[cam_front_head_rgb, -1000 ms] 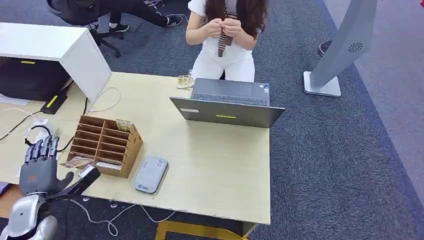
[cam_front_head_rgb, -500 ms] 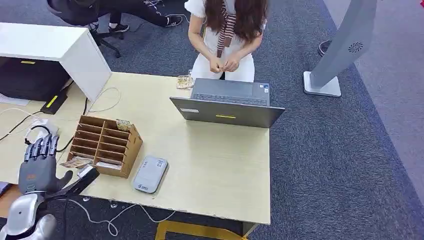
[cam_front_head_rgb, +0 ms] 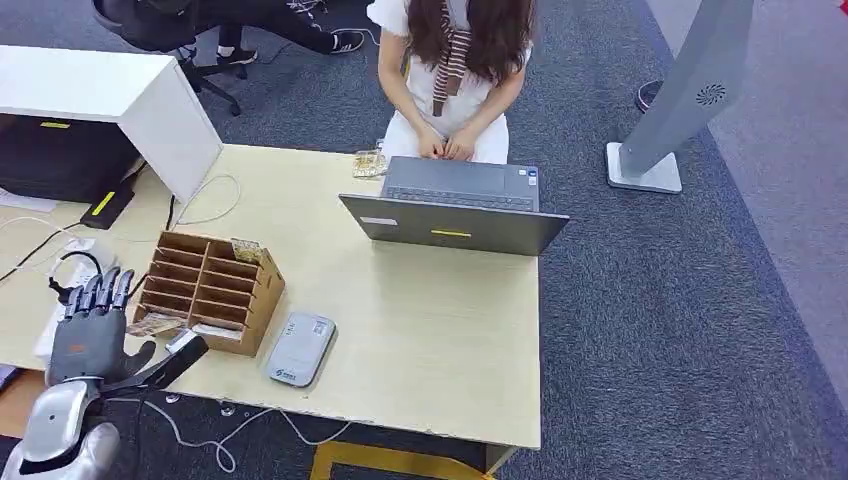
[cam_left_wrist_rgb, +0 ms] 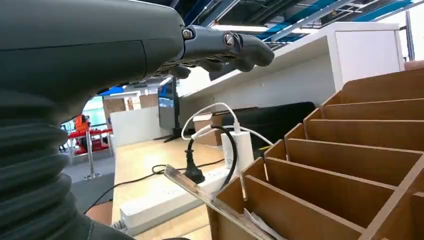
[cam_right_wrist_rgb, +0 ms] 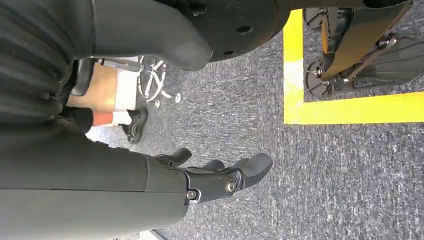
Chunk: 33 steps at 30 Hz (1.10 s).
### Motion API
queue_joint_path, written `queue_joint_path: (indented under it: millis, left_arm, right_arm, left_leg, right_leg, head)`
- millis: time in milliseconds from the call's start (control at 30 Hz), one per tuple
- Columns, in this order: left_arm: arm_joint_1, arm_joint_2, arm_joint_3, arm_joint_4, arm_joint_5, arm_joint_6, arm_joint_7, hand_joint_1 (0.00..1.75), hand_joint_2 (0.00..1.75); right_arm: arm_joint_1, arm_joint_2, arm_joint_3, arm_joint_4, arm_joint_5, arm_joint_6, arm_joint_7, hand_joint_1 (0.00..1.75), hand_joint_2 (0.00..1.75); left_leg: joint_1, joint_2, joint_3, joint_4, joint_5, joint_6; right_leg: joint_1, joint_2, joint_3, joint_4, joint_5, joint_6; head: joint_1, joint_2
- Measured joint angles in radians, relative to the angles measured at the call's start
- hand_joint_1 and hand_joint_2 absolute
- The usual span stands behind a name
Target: Pass the card to the sensor for recognition and then transmit it.
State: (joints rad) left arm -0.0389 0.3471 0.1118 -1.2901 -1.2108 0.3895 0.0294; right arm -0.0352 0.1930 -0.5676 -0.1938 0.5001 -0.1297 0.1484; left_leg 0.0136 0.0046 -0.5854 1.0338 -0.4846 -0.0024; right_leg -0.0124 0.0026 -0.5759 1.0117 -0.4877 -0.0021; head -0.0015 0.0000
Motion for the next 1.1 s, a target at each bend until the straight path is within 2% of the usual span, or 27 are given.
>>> queue_joint_path:
  millis: [467,500,1100]
  left_arm:
    - [-0.001,0.000,-0.002,0.011,0.000,-0.007,0.000,0.00,1.75]
    - [-0.001,0.000,-0.002,0.013,0.000,-0.007,0.000,1.75,1.75]
    - [0.000,0.008,-0.002,0.019,0.012,-0.007,-0.009,1.75,1.75]
  right_arm:
    - [0.000,0.000,0.000,0.000,0.003,0.000,-0.001,0.00,1.75]
    - [0.000,0.000,0.000,0.000,0.004,0.001,-0.002,0.00,1.75]
    - [0.000,-0.001,0.000,0.000,0.013,0.002,-0.005,0.00,1.75]
  left_leg:
    - [0.000,0.000,0.000,0.000,0.000,0.000]
    - [0.000,0.000,0.000,0.000,0.000,0.000]
    - [0.000,0.000,0.000,0.000,0.000,0.000]
  right_leg:
    - [0.000,0.000,0.000,0.000,0.000,0.000]
    - [0.000,0.000,0.000,0.000,0.000,0.000]
    - [0.000,0.000,0.000,0.000,0.000,0.000]
  head:
    - [0.000,0.000]
    - [0.000,0.000]
    - [0.000,0.000]
